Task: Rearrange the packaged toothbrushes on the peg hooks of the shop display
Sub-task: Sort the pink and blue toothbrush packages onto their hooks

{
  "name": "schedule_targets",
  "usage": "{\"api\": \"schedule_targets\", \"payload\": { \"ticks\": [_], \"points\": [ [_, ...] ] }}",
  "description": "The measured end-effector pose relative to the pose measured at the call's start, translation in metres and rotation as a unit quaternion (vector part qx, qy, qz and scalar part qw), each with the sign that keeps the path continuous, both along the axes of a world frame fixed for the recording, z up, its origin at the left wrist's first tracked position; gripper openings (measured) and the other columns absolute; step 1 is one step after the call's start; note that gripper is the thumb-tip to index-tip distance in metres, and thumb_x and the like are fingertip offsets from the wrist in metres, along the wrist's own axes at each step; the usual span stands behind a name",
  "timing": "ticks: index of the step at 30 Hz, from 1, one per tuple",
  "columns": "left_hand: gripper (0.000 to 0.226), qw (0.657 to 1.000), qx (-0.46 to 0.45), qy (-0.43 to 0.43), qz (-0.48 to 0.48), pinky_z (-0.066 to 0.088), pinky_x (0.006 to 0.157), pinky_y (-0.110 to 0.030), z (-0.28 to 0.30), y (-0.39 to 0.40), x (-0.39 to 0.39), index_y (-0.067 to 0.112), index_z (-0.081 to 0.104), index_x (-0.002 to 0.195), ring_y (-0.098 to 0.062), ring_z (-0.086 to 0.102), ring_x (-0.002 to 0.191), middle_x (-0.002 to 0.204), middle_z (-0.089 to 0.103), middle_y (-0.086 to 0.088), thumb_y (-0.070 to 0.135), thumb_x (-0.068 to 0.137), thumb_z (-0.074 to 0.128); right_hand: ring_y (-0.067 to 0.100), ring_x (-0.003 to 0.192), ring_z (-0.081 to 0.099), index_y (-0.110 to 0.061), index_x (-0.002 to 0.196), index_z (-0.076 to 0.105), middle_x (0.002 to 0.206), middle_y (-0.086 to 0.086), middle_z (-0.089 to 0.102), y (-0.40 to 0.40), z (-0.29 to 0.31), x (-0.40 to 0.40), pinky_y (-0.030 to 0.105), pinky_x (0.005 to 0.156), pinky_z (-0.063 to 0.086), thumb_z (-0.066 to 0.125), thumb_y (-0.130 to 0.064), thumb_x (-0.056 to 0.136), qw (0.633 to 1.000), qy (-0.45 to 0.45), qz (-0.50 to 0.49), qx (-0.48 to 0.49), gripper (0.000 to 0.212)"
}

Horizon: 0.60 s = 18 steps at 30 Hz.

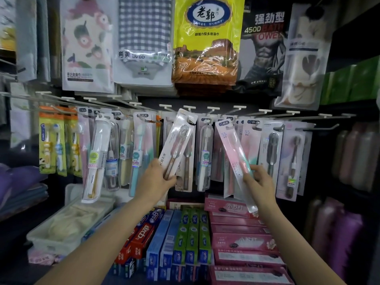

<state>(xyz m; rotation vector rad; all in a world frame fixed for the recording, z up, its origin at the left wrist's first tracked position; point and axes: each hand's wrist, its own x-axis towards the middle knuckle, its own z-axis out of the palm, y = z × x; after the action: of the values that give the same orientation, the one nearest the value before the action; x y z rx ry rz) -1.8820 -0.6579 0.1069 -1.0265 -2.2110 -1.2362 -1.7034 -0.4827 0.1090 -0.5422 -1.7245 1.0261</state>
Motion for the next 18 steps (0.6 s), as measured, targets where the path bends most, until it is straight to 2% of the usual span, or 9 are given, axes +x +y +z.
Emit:
{"api": "schedule_targets", "payload": {
  "ticks": [2, 6, 9, 10, 12, 15, 18],
  "points": [
    [0.035, 1.0, -0.003, 0.002, 0.004, 0.031, 0.051, -0.02, 0.0, 0.0, -0.001, 0.007, 0.044, 0.094, -0.014, 0.046, 0.069, 0.082, 0.045, 0.001, 0.028, 0.08, 0.068, 0.023, 0.088, 0.056, -0.008, 0.112, 0.054, 0.103, 0.008, 0.059, 0.004, -0.001, 0.0, 0.027, 0.065, 0.042, 0.051, -0.011, 0.091, 1.0, -0.01, -0.009, 0.007, 0.021],
    [0.033, 1.0, 0.0, 0.004, 0.003, 0.026, 0.048, -0.016, 0.0, 0.002, -0.002, 0.012, 0.04, 0.092, -0.005, 0.042, 0.063, 0.079, 0.043, 0.004, 0.028, 0.082, 0.067, 0.019, 0.073, 0.053, -0.013, 0.099, 0.051, 0.092, 0.01, 0.059, 0.009, 0.003, 0.003, 0.026, 0.055, 0.04, 0.055, -0.009, 0.088, 0.997, -0.023, -0.052, 0.061, 0.012],
    [0.033, 1.0, 0.009, -0.001, -0.006, 0.028, 0.047, -0.017, -0.003, 0.004, -0.003, 0.012, 0.039, 0.091, -0.006, 0.044, 0.061, 0.074, 0.041, 0.006, 0.028, 0.082, 0.067, 0.007, 0.062, 0.048, -0.01, 0.106, 0.05, 0.09, 0.008, 0.056, 0.005, 0.005, 0.002, 0.022, 0.048, 0.035, 0.057, -0.012, 0.089, 0.987, -0.071, -0.101, 0.104, 0.019],
    [0.033, 1.0, 0.013, -0.006, -0.012, 0.03, 0.048, -0.019, -0.004, 0.005, -0.003, 0.011, 0.041, 0.092, -0.009, 0.047, 0.061, 0.074, 0.043, 0.005, 0.027, 0.082, 0.067, 0.006, 0.061, 0.048, -0.007, 0.111, 0.05, 0.089, 0.007, 0.057, 0.003, 0.005, 0.002, 0.022, 0.047, 0.034, 0.057, -0.013, 0.089, 0.982, -0.091, -0.119, 0.118, 0.023],
    [0.033, 0.999, 0.015, -0.018, -0.022, 0.035, 0.049, -0.021, -0.004, 0.006, -0.004, 0.009, 0.042, 0.094, -0.012, 0.049, 0.062, 0.074, 0.047, 0.002, 0.026, 0.081, 0.067, 0.015, 0.061, 0.054, -0.004, 0.118, 0.049, 0.087, 0.008, 0.061, 0.0, 0.004, 0.0, 0.027, 0.05, 0.041, 0.057, -0.014, 0.089, 0.973, -0.114, -0.14, 0.143, 0.032],
    [0.033, 0.999, 0.019, -0.03, -0.038, 0.039, 0.049, -0.022, -0.004, 0.006, -0.006, 0.011, 0.041, 0.096, -0.016, 0.058, 0.067, 0.081, 0.055, -0.003, 0.024, 0.081, 0.068, 0.021, 0.063, 0.057, -0.006, 0.121, 0.048, 0.082, 0.007, 0.061, -0.003, 0.01, 0.003, 0.029, 0.05, 0.045, 0.057, -0.013, 0.088, 0.966, -0.122, -0.15, 0.174, 0.035],
    [0.033, 0.999, 0.016, -0.024, -0.037, 0.033, 0.047, -0.016, -0.004, 0.005, -0.005, 0.012, 0.041, 0.097, -0.012, 0.056, 0.066, 0.086, 0.056, -0.004, 0.023, 0.081, 0.068, 0.012, 0.057, 0.052, -0.005, 0.117, 0.049, 0.082, 0.004, 0.06, -0.005, 0.019, 0.005, 0.021, 0.044, 0.035, 0.056, -0.011, 0.088, 0.974, -0.089, -0.143, 0.152, 0.031]
  ]
}}
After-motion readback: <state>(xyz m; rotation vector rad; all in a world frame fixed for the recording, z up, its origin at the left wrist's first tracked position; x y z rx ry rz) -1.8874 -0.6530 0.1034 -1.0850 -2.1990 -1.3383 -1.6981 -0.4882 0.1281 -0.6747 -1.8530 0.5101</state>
